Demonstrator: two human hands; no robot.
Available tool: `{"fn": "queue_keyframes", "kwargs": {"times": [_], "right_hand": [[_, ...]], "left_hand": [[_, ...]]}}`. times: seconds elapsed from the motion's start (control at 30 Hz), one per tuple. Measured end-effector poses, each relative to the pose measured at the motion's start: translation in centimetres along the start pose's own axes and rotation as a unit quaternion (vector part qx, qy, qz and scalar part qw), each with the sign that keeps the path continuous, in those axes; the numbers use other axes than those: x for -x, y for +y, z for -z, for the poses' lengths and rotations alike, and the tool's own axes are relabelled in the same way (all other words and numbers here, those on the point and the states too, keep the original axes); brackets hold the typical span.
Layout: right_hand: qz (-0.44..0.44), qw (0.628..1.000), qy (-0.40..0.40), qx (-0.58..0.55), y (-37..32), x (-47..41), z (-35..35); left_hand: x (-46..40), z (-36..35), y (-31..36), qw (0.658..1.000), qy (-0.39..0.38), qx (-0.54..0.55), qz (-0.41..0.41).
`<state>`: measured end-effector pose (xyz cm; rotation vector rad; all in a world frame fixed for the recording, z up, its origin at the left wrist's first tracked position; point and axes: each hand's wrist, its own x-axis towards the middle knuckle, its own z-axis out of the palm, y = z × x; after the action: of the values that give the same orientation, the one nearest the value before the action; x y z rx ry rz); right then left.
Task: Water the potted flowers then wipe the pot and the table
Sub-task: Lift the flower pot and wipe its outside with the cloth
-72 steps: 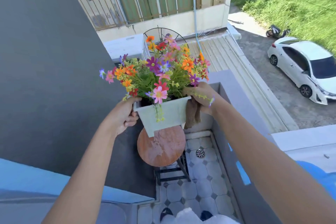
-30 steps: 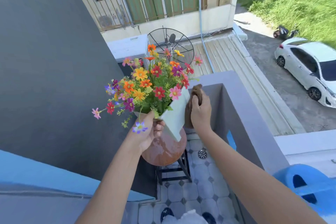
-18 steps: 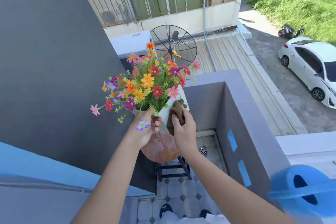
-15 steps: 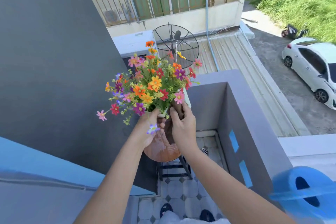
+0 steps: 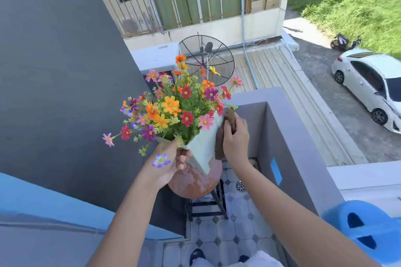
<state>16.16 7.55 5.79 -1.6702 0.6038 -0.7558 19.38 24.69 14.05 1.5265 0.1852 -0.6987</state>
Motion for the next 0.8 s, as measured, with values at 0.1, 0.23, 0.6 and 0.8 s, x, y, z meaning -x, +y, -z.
{"fn": "queue_keyframes", "kwargs": {"times": [0.1,0.23,0.6,0.8], "right_hand": [[-0.042,0.999,-0.023,0.004,0.9,2.1,-0.5],[-0.026,0.998,-0.051,-0.011,-0.1,4.5,-1.8],[-0.042,0.995,-0.056,-0.076,-2.9,4.1,-6.4],[-0.032,0.998,-0.005,-0.045,-2.3,-1.6,-9.0]], "left_hand": [[-0.5,0.1,-0.3,1.000,0.014,0.001,0.006],[-0.7,-0.5,-0.7,0.998,0.026,0.057,0.016],[-1.8,1.3,-0.2,0.999,0.046,0.002,0.010],[-4.1,3.9,0.7,0.999,0.007,0.030,0.019]]}}
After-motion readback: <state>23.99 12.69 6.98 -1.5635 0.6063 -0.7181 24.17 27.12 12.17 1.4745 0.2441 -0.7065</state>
